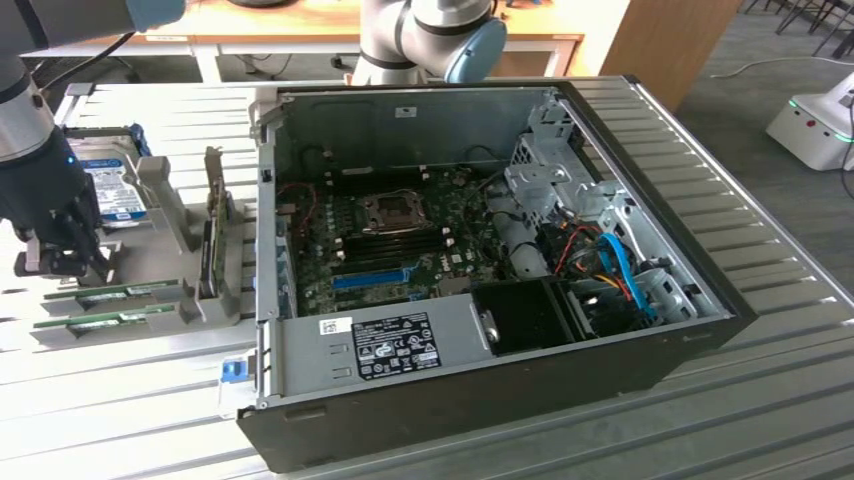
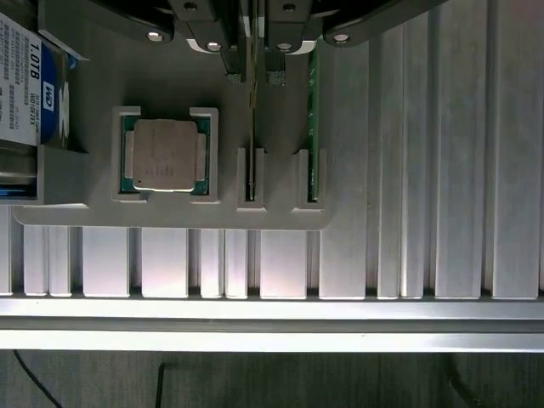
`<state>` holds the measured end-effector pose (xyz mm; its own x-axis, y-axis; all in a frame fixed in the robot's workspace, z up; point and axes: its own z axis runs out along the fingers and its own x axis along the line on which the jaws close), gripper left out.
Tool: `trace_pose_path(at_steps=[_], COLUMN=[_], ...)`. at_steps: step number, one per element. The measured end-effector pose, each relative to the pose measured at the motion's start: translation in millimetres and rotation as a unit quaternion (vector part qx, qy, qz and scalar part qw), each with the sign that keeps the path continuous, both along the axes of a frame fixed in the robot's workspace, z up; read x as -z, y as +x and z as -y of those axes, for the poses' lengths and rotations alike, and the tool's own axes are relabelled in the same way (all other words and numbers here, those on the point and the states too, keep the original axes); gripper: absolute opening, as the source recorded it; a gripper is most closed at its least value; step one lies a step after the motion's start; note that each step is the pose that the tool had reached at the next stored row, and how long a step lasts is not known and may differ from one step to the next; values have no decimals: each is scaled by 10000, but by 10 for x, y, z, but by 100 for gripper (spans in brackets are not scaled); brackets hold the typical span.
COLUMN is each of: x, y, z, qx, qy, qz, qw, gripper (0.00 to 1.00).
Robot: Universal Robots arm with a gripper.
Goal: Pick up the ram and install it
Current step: 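Pick up the ram and move it above insertion slot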
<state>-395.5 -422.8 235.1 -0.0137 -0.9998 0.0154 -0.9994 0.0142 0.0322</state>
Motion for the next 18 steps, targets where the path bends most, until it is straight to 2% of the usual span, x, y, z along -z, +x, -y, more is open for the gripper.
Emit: trace_pose_path(at_steps=[1,5,18], x=[1,0,1], y=[0,0,1], z=[23,61,166], qx=[0,0,0], qy=[0,0,0], qz=[1,1,1], qw=[10000,10000,10000], gripper=[24,24,24])
